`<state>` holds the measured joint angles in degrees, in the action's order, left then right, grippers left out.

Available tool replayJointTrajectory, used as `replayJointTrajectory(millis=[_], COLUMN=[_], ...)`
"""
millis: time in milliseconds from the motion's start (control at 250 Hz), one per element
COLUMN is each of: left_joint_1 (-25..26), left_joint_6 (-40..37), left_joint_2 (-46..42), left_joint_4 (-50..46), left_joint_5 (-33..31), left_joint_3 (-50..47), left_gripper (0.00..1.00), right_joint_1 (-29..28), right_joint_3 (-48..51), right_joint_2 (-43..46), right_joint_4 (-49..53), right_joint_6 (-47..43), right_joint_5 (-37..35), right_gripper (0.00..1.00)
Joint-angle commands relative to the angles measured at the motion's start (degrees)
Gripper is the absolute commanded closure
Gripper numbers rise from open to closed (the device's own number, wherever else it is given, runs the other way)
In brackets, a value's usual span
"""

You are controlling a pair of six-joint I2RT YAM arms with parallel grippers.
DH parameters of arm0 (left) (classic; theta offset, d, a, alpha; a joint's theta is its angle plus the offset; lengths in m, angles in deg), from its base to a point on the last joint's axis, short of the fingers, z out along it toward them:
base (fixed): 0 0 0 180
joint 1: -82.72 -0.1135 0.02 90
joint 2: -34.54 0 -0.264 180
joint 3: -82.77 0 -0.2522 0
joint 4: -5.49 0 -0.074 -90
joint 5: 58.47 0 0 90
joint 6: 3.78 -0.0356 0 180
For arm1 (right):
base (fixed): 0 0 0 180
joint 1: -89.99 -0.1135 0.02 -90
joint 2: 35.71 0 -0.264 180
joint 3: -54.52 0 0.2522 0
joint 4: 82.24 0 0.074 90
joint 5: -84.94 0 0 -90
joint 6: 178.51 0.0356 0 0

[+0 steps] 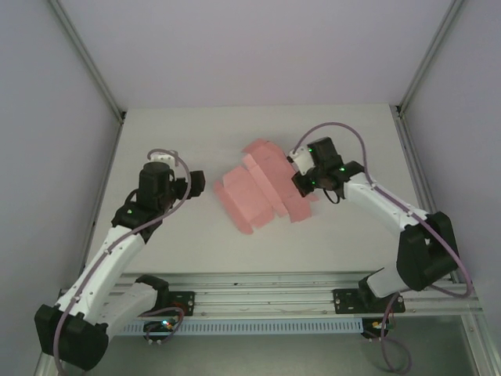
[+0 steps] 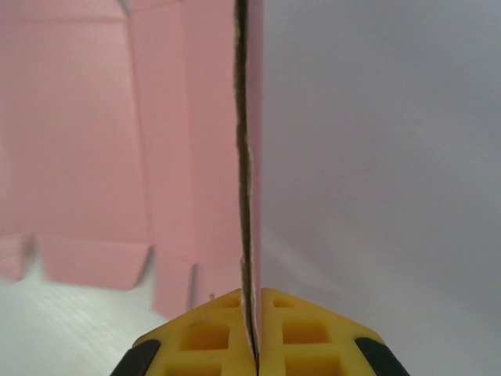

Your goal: Assemble paper box

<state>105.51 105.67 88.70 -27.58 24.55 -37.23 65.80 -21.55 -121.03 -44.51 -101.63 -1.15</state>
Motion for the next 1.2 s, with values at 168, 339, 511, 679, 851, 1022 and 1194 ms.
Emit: replayJointTrajectory(millis=[168, 339, 511, 679, 851, 1022, 1194], left_joint_1=[-0.5, -0.6, -1.1, -1.8, -2.7, -2.9, -2.8], left_joint_6=[1.1, 1.9, 2.5, 3.2, 3.3, 2.5, 0.4], left_joint_2=[2.5, 2.5, 4.5, 7.5, 14.7, 23.9, 32.1], left_joint_4=[0.5, 1.9, 2.2, 3.6, 5.6, 8.6, 11.0], left_joint_5=[4.1, 5.1, 7.1, 8.6, 11.8, 16.9, 20.2], left_joint_3=[1.5, 0.8, 1.7, 2.7, 6.6, 10.8, 14.5], left_gripper=[0.00, 0.00, 0.00, 0.00, 0.00, 0.00, 0.00], right_joint_1=[-10.4, -14.4, -17.0, -18.4, -18.5, -18.7, -18.7], right_joint_3=[0.0, 4.3, 8.1, 10.7, 10.9, 11.8, 11.9], right_joint_2=[-8.4, -10.6, -15.9, -20.1, -19.0, -18.8, -18.7], right_joint_4=[-14.3, -28.6, -44.5, -58.0, -52.6, -54.4, -54.9], right_joint_6=[-19.5, -25.8, -36.7, -44.6, -39.1, -38.8, -37.8], right_joint_5=[-38.4, -42.9, -47.4, -49.0, -43.0, -41.5, -40.6], right_gripper=[0.99, 0.95, 1.00, 1.00, 1.00, 1.00, 1.00])
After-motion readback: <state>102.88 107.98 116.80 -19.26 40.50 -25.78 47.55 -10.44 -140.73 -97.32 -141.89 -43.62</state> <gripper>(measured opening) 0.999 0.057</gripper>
